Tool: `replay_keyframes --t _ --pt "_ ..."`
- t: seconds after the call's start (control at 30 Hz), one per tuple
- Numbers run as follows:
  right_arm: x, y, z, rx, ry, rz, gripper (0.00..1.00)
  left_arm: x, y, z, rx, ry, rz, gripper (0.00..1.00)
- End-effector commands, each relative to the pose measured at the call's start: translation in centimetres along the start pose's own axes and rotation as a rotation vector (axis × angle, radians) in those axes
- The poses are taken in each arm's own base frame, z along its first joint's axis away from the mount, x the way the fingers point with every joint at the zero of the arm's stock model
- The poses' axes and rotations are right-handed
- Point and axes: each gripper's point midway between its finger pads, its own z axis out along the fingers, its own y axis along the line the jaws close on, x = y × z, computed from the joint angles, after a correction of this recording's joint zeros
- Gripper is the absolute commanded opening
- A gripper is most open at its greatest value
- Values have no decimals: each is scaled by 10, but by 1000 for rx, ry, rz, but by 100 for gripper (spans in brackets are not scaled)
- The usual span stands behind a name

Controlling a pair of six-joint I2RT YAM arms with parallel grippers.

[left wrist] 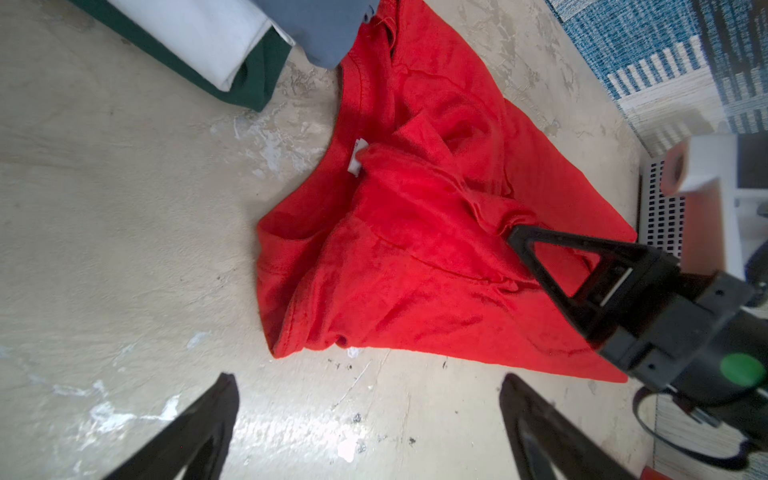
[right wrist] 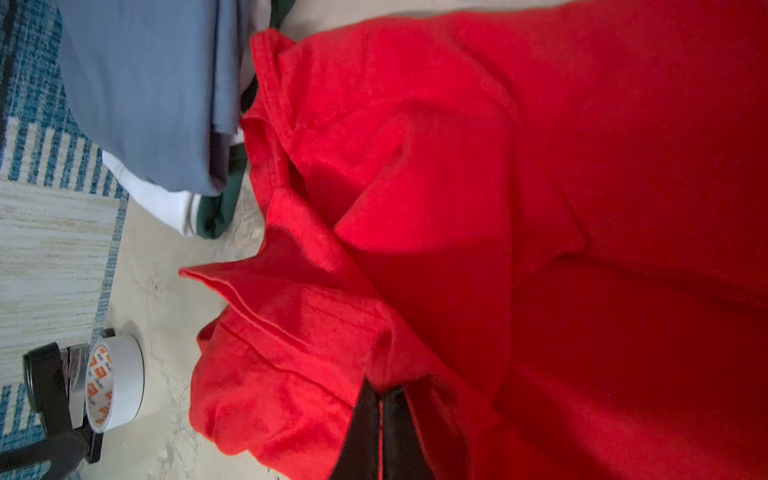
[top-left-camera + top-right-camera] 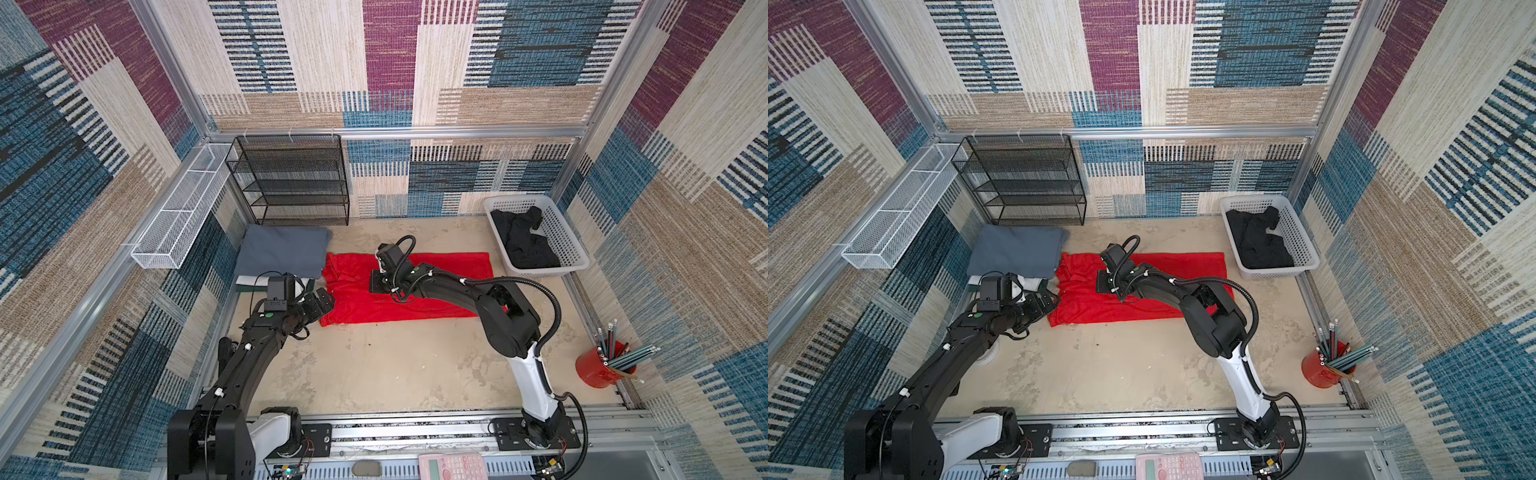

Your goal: Fold and stack the t-shirts

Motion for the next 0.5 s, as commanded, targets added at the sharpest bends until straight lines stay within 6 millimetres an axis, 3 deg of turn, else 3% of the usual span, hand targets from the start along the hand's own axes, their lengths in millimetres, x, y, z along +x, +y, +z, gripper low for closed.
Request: replay_keyframes --t 0.0,0.2,0.47 --pt "-11 -3 6 -1 -15 -22 0 -1 -2 -1 3 7 25 98" --pt "-30 -14 15 45 -45 -21 0 0 -1 4 0 25 25 98" --pt "-53 -34 9 98 -110 2 0 2 0 7 -4 42 25 98"
